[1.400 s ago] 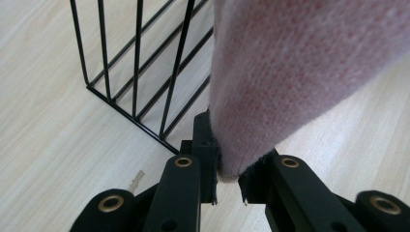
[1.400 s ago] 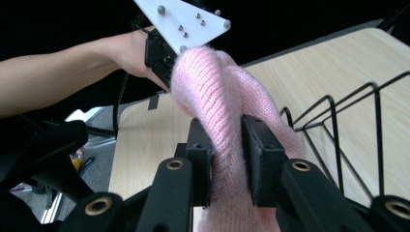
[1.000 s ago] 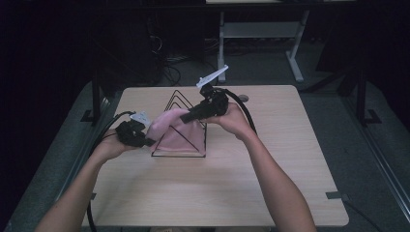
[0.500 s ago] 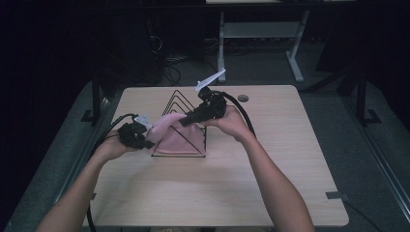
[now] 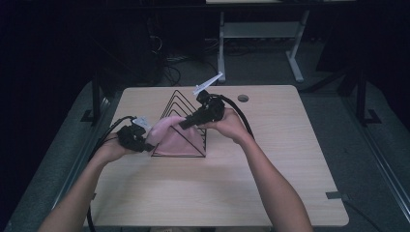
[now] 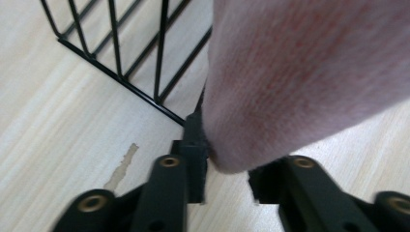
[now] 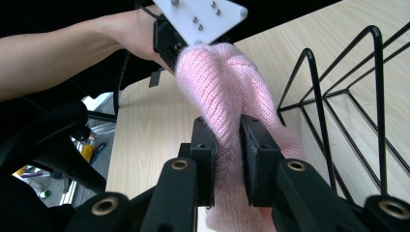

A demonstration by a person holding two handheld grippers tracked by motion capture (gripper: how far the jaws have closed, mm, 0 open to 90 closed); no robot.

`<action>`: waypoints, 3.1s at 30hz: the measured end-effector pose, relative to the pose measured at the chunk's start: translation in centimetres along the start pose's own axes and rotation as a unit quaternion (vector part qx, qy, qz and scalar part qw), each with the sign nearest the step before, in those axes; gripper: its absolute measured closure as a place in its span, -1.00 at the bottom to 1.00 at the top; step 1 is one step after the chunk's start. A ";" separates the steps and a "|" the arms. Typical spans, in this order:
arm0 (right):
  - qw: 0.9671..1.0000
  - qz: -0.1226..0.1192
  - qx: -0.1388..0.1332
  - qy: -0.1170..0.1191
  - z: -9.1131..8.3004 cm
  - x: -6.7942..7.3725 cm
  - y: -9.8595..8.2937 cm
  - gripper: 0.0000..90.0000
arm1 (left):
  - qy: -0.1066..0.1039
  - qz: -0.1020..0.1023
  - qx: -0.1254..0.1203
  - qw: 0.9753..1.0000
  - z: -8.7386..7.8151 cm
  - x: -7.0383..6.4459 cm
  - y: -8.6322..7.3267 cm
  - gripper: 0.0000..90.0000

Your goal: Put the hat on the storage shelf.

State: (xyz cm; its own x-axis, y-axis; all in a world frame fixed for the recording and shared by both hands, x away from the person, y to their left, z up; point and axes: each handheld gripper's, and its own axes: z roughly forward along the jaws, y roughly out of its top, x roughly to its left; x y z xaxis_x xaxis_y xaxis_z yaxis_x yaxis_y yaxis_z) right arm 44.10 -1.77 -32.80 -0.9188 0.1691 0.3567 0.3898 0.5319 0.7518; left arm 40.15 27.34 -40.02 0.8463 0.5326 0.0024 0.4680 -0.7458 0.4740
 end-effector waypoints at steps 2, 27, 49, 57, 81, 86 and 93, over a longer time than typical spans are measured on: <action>1.000 0.002 0.000 -0.001 0.0 0.0 -0.1 0.69 | -0.002 -0.004 -0.012 1.000 -0.4 0.1 0.0 0.33; 1.000 -0.005 -0.020 0.003 0.2 0.1 0.1 0.80 | -0.016 -0.001 -0.003 1.000 -0.6 -0.1 0.5 0.86; 0.995 0.025 -0.063 -0.077 -5.7 0.6 -3.5 -0.08 | -0.003 -0.029 -0.040 0.999 -2.9 -0.4 -0.6 0.26; 0.991 0.046 -0.063 -0.112 -7.8 0.3 -6.2 -0.20 | 0.000 -0.040 -0.050 0.998 -3.3 -0.7 -1.0 0.15; 0.978 0.095 -0.069 -0.174 -13.0 1.0 -13.6 -0.31 | 0.003 -0.039 -0.058 0.998 -3.5 -2.0 -2.6 -0.16; 0.975 0.106 -0.070 -0.180 -13.7 1.1 -15.0 -0.31 | 0.002 -0.039 -0.059 0.998 -3.3 -2.4 -3.0 -0.18; 0.972 0.122 -0.065 -0.188 -14.4 1.3 -17.4 -0.32 | 0.004 -0.046 -0.065 0.997 -3.3 -2.7 -3.6 -0.19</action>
State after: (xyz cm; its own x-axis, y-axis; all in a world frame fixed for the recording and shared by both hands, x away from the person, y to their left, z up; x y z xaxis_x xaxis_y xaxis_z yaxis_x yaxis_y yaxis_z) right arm 37.02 -22.73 -37.40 -0.7458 0.5818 0.3244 0.5817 0.3316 0.7427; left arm 35.34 29.92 -38.80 0.7991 0.5999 -0.0392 0.5059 -0.6358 0.5829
